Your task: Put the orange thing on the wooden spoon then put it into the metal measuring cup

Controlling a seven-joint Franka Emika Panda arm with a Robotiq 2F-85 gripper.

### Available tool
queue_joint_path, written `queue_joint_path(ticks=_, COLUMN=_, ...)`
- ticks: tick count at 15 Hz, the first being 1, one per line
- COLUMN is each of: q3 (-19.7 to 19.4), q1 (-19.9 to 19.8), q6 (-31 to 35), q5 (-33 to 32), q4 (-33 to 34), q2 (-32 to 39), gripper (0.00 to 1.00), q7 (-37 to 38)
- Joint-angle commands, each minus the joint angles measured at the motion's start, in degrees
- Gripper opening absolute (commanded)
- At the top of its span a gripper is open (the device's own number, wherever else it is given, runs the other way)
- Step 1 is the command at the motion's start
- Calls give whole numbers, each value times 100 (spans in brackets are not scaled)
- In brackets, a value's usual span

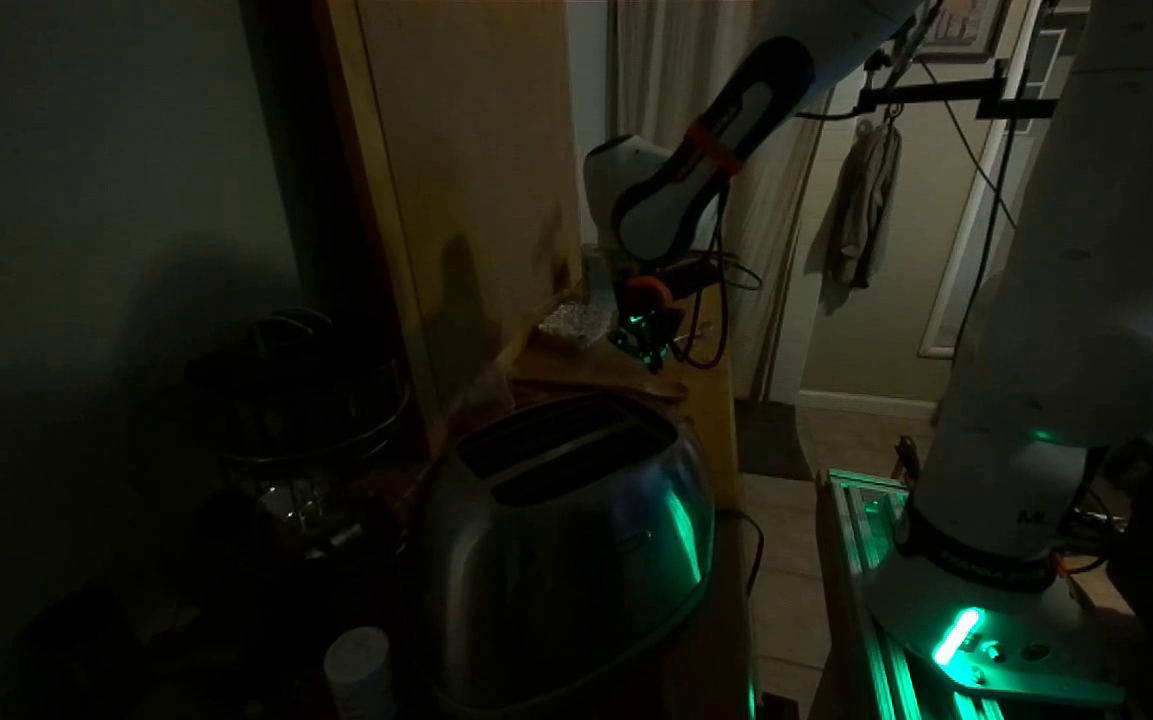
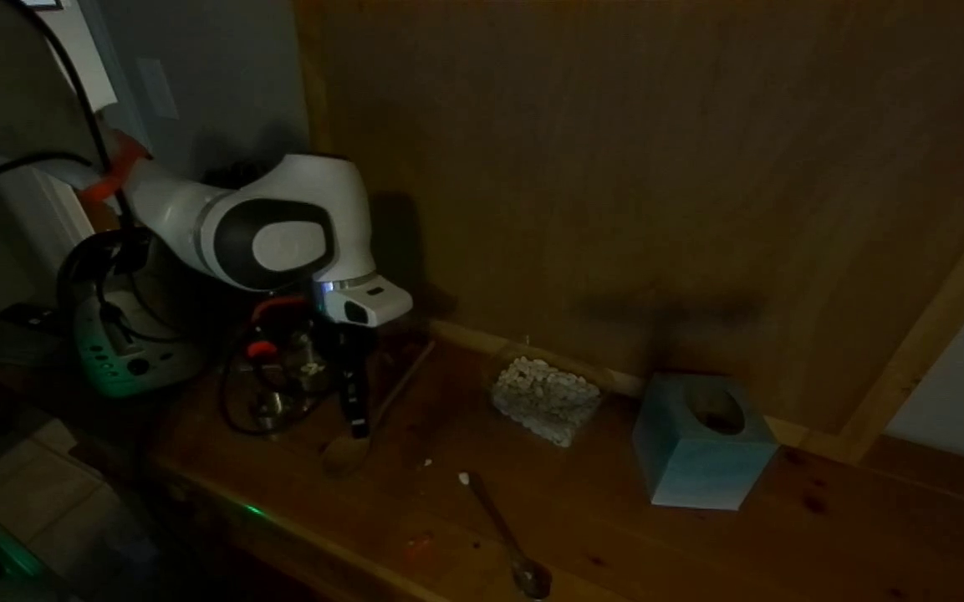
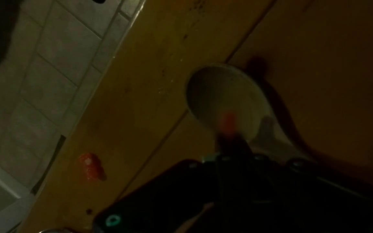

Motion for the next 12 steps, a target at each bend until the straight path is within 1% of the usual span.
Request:
queue_joint_path(ticks=1, q3=-34, q1=-69, q6=39, q5=-319, q4=-103, q2=-21, gripper=6, q7=290)
queue_joint_path(ticks=5, q3=-69, q1=-89, q6=126, q5=-214, q4=-155, q2=-21, gripper=6, q7=460)
queue_joint_path(ticks=7, q3=-75, q1=-86, q6=148, q5=-177, q4=-168, q2=-17, gripper=12, q7=551)
queue_joint_path(ticks=8, q3=-75, q1=-84, q6=136, q5=-147, q4=-178, q2=-21, gripper=14, q7=584)
queue_joint_path(ticks=9, q3=-75, q1=-83, q6=125, q5=-126, q4=-174, q2=-20, gripper=21, q7=617)
queue_joint_path(ticks=10, q3=-72, q1=-80, q6=119, q5=-118, q4=-183, q2=-25, gripper=23, q7=647)
queue_joint_path(ticks=12, q3=-70, q1=-77, q6=112, q5=-94, q4=-201, q2=-32, gripper=30, q7=690)
